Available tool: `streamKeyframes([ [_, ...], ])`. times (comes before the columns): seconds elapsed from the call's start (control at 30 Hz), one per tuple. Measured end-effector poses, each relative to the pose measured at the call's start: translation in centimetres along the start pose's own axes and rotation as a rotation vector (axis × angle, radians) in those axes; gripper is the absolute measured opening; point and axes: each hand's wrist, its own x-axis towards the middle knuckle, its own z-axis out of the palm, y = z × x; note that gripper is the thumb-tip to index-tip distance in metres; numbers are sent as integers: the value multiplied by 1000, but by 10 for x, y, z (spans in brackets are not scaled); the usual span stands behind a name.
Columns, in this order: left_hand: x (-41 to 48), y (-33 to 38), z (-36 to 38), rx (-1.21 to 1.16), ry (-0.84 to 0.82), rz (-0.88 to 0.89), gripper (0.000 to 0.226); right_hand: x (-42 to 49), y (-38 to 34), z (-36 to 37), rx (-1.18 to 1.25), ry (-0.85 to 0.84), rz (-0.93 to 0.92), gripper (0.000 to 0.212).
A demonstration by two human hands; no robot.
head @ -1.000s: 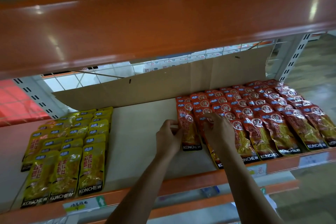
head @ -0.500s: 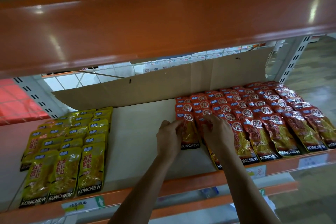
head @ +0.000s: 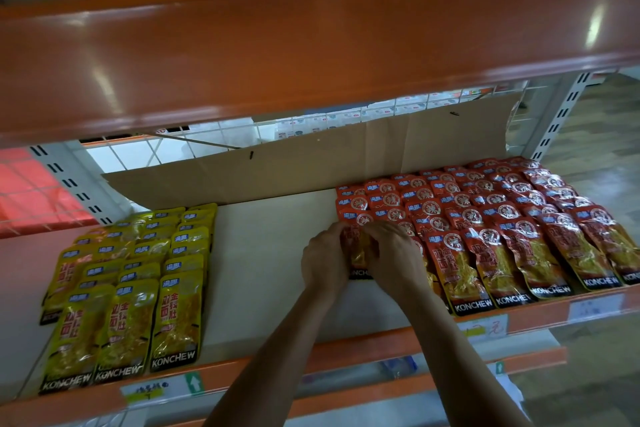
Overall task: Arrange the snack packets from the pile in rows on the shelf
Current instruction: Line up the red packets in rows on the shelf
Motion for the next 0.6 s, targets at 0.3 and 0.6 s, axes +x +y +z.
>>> streamKeyframes([
  [0.3, 8, -2, 2, -156, -37, -103, 43, 6, 1, 10, -111, -95, -58, 33],
  [0.6, 19, -9, 1, -187, -53, -142, 33, 11, 0, 9, -188, -218, -155, 52],
])
